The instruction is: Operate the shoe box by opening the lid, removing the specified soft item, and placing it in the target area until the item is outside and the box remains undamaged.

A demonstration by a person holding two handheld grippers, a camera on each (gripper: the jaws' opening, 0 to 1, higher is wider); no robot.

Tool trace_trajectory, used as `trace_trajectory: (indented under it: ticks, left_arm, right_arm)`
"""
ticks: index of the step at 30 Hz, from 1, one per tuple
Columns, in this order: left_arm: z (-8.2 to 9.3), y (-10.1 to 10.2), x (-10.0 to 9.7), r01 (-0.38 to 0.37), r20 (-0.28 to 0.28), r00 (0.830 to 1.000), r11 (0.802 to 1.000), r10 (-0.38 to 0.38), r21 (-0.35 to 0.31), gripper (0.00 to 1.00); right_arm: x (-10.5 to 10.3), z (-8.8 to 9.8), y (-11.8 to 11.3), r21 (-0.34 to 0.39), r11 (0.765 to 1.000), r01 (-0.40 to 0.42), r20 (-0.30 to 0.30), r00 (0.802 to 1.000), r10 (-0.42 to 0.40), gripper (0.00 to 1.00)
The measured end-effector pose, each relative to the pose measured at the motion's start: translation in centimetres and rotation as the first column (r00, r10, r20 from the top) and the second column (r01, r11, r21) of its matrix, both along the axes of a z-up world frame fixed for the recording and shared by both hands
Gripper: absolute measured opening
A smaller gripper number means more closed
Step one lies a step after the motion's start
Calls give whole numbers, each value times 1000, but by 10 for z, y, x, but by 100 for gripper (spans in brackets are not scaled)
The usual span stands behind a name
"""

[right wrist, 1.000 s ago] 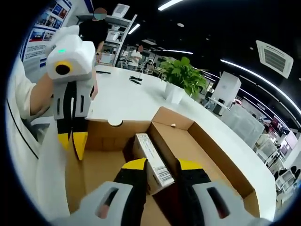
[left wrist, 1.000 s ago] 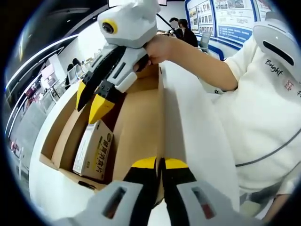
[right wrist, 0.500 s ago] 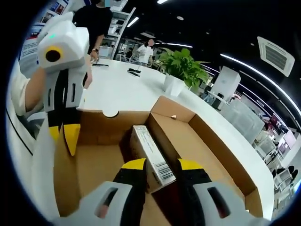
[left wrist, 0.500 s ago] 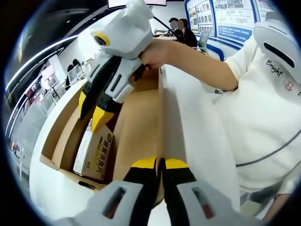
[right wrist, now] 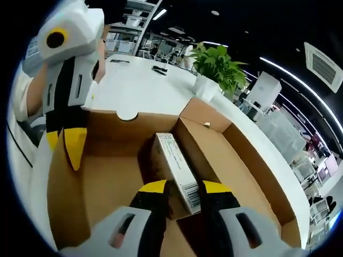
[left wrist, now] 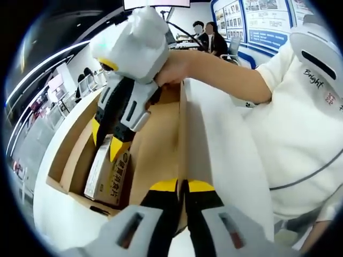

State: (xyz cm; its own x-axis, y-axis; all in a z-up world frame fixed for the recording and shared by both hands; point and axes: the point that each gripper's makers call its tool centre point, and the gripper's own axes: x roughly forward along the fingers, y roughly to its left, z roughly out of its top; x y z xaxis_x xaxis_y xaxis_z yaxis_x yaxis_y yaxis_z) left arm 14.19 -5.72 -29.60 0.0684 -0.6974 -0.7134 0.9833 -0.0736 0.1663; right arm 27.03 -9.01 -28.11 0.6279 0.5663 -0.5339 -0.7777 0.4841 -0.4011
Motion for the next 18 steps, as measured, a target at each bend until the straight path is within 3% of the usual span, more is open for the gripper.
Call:
trace_trajectory:
  ticks: [8, 18]
  left_arm:
    - [0, 0, 0, -2, -2, 1000, 1000, 2, -1, 3]
    - [1, 0, -1, -1, -1, 1000, 1000, 1, -4, 3]
  right_arm:
    - [-1, -1, -3, -32, 999, -7, -9, 1000, 7, 21]
    - [-2, 2, -10, 17, 1000, -14, -66, 998, 15, 18]
